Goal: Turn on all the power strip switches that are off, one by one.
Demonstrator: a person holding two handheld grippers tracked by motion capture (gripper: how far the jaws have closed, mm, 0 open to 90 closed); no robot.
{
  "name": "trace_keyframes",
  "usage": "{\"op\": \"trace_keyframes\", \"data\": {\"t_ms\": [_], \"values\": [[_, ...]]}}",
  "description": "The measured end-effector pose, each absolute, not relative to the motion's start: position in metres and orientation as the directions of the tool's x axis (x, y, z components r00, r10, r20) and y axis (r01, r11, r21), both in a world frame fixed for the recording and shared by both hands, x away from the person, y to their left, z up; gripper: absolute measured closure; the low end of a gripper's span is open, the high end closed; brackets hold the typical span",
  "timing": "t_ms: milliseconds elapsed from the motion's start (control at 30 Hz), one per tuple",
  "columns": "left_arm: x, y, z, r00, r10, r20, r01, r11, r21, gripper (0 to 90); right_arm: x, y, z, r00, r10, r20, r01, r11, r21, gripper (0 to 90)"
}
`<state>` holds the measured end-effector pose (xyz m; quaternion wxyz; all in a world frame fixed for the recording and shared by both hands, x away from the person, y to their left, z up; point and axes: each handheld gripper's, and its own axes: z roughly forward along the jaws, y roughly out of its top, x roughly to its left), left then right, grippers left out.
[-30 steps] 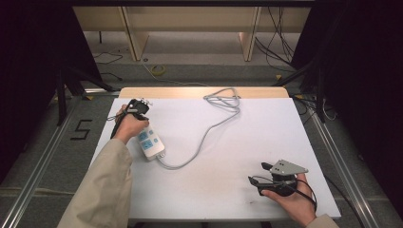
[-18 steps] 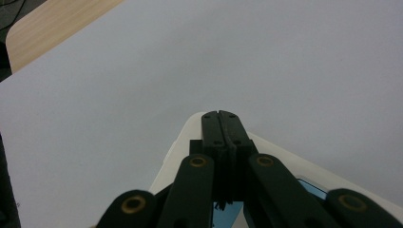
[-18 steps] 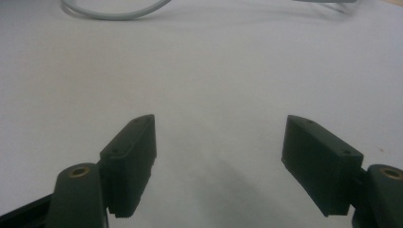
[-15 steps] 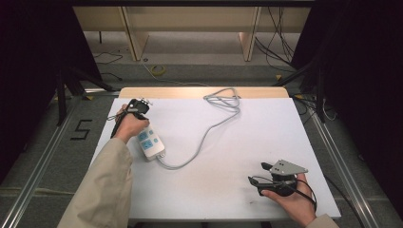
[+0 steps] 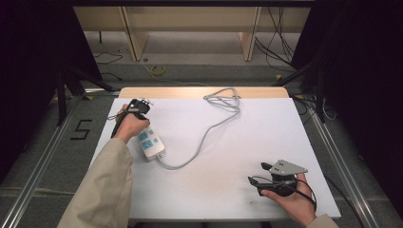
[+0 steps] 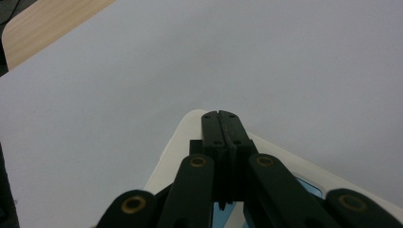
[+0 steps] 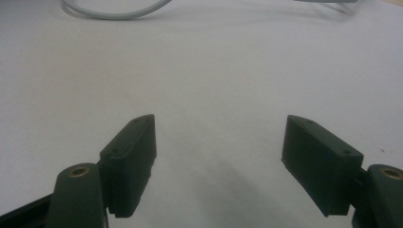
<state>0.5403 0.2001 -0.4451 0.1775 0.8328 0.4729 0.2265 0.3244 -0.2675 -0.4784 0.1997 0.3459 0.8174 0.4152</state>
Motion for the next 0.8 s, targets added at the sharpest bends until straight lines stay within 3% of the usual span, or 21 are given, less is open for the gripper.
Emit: {"op": "trace_keyframes", "data": {"t_ms": [800], "values": [[0.5421,0.1987,-0.4463,0.434,0.878,0.199,0.729,-0.473,0.496,90.0,0.3243,-0.2673,-0.4784,-0.683,0.730,-0.040,0.398,0.417,0.817,28.0]]}}
